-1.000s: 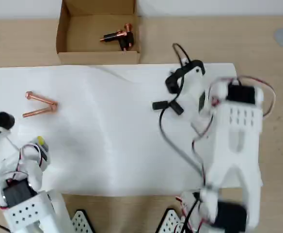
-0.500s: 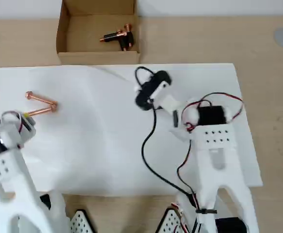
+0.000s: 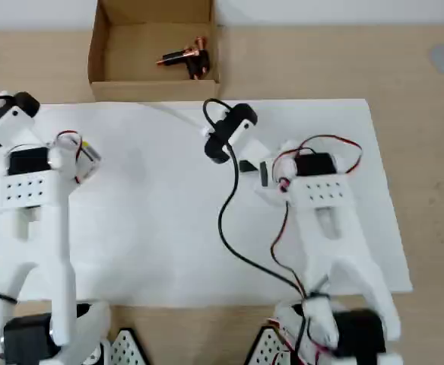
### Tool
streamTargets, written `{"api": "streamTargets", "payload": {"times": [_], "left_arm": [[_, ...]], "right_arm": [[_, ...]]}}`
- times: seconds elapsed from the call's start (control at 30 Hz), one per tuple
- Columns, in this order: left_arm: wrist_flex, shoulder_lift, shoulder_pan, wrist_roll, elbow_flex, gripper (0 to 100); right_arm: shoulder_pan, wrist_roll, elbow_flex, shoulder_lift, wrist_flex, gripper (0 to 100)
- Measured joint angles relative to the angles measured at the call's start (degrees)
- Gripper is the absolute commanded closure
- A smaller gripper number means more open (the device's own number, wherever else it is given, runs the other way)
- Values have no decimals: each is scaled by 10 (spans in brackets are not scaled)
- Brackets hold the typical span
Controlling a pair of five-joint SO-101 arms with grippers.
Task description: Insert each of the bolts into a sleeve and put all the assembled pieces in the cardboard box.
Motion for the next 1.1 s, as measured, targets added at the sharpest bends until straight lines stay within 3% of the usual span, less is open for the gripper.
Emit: {"api": "streamTargets", "payload": {"times": [0.23, 0.57, 0.87, 1.1], "left_arm": [[-40, 7, 9, 67, 10, 826], [-146, 9, 10, 71, 82, 826], [-154, 34, 10, 71, 89, 826], [-155, 65, 10, 71, 90, 826]], "right_arm": [[0, -8, -4, 45, -6, 748], [11, -11, -25, 55, -6, 748], [11, -11, -74, 151, -6, 748], [14, -33, -196, 258, 7, 748]]}}
